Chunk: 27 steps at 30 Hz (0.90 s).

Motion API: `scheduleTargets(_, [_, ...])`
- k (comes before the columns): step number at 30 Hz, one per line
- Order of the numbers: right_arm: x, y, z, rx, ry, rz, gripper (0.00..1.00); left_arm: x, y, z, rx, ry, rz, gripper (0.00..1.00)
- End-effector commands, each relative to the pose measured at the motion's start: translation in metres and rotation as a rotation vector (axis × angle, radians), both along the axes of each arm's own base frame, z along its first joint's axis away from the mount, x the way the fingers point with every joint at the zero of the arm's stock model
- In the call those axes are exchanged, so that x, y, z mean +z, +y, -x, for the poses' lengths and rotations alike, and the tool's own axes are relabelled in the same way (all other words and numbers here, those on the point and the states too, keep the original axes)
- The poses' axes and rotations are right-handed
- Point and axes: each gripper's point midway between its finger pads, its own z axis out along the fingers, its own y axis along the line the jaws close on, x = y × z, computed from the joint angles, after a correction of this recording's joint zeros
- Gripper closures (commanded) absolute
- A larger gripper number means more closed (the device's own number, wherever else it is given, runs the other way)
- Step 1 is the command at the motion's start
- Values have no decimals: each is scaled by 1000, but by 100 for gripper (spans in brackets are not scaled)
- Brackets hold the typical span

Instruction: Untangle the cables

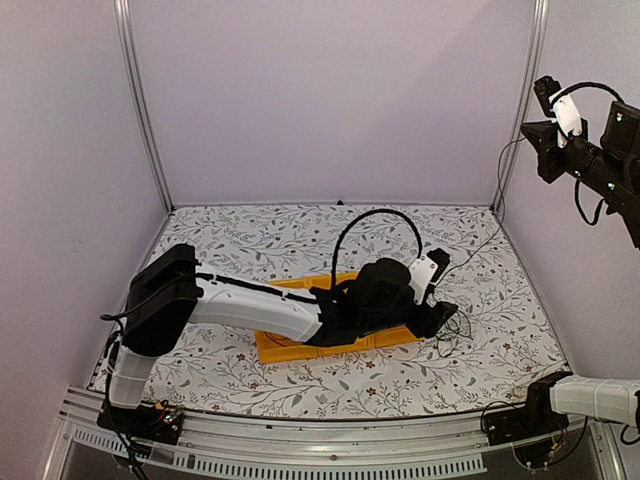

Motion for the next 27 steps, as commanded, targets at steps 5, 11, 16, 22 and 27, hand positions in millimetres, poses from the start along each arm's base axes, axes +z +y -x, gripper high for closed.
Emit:
scheduleTargets(5, [38,10,4,64,-51,-49,100,-14,37,-8,125,-42,-71,29])
scheduleTargets(11, [33,18,5,108,-22,-50,100,13,33,-1,108,-160,-44,32])
scheduleTargets(16, [32,24,14,153,-6,-56,100,26,19,-9,59,-234,-89,53])
scheduleTargets(22, [38,29,24,194,-1,-67,100,38,8,-27,108,-251,-75,51])
scheduleTargets(27, [40,30,27,208,1,-73,100,43,-4,-33,105,-272,-64,53])
